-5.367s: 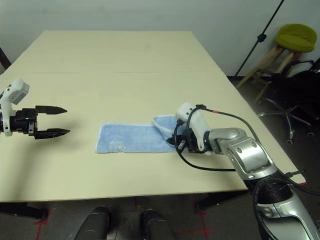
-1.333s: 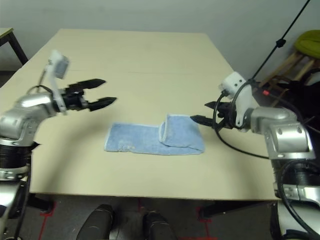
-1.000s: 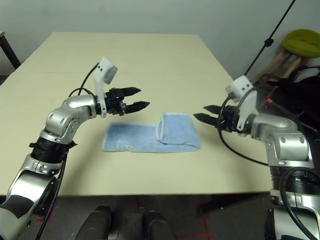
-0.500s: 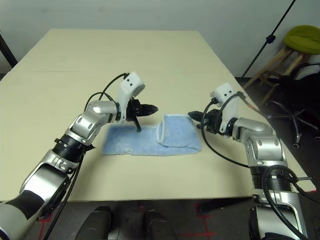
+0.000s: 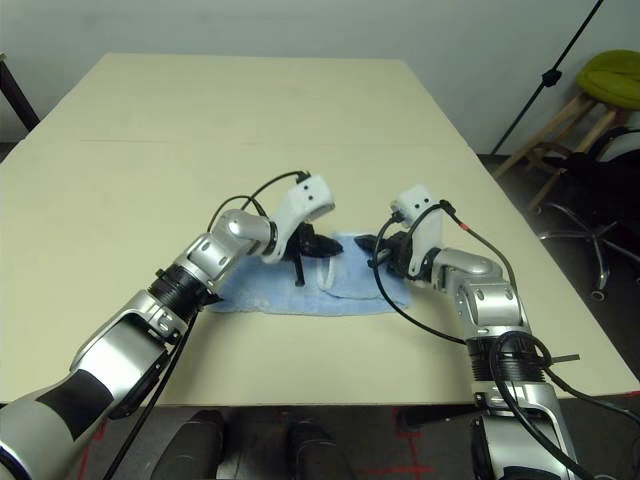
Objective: Fold the towel and set it aside.
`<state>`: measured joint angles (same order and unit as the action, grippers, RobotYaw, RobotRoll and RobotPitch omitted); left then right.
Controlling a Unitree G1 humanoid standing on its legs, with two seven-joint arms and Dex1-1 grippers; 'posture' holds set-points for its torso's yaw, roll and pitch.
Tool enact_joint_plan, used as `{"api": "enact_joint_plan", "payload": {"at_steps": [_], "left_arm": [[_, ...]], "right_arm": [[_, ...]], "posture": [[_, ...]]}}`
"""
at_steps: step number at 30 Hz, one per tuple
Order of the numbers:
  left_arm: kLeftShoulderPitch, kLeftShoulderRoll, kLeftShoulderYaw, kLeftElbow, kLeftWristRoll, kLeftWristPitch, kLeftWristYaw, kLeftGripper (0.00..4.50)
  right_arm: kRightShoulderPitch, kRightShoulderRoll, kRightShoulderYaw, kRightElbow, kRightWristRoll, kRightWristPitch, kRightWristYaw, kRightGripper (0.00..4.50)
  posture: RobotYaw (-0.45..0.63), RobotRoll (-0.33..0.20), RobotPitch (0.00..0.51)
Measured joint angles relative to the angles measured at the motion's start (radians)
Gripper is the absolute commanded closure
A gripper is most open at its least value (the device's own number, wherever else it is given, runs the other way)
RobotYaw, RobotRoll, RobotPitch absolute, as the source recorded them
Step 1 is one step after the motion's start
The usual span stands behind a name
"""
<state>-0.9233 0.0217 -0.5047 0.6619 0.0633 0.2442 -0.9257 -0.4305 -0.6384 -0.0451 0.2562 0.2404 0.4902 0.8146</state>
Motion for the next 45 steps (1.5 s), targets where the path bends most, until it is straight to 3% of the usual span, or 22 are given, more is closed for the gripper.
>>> {"api": "enact_joint_plan", "payload": {"at_steps": [9, 12, 16, 21, 29, 30, 34, 41, 45], "left_arm": [[0.007, -0.039, 0.002, 0.045, 0.022, 0.054, -0.010, 4.34], [-0.008, -0.015, 0.053, 0.035, 0.004, 0.084, -0.013, 4.34], [-0.016, 0.039, 0.191, -0.129, -0.100, 0.215, -0.025, 4.42], [0.065, 0.169, 0.372, -0.483, -0.250, 0.497, 0.008, 2.93], [0.275, 0.315, 0.636, -0.944, -0.464, 1.033, 0.153, 0.26], [0.301, 0.315, 0.673, -0.991, -0.488, 1.107, 0.170, 0.04], [0.355, 0.318, 0.773, -1.112, -0.548, 1.314, 0.227, 0.04], [0.404, 0.311, 0.862, -1.107, -0.727, 1.351, 0.340, 0.04], [0.447, 0.241, 0.887, -1.051, -0.860, 1.351, 0.474, 0.04]], "right_arm": [[0.006, -0.003, 0.029, 0.022, -0.022, -0.001, 0.019, 4.50], [-0.028, -0.009, 0.027, 0.024, -0.014, 0.004, 0.041, 4.50], [-0.068, -0.057, 0.022, -0.001, 0.008, 0.024, 0.103, 4.50], [-0.127, -0.133, 0.024, -0.068, 0.067, 0.063, 0.233, 2.88], [-0.173, -0.197, 0.090, -0.082, 0.026, -0.058, 0.382, 0.06], [-0.177, -0.198, 0.097, -0.079, 0.020, -0.081, 0.393, 0.00], [-0.181, -0.197, 0.118, -0.054, -0.008, -0.147, 0.427, 0.00], [-0.185, -0.197, 0.139, -0.007, -0.041, -0.263, 0.464, 0.00], [-0.221, -0.197, 0.141, 0.021, -0.055, -0.345, 0.476, 0.00]], "posture": [[0.16, 0.000, 0.132], [0.16, 0.000, 0.128], [0.17, 0.000, 0.125], [0.19, 0.000, 0.122], [0.25, 0.000, 0.118], [0.26, 0.000, 0.115], [0.28, 0.000, 0.115], [0.31, 0.000, 0.130], [0.29, 0.000, 0.139]]}}
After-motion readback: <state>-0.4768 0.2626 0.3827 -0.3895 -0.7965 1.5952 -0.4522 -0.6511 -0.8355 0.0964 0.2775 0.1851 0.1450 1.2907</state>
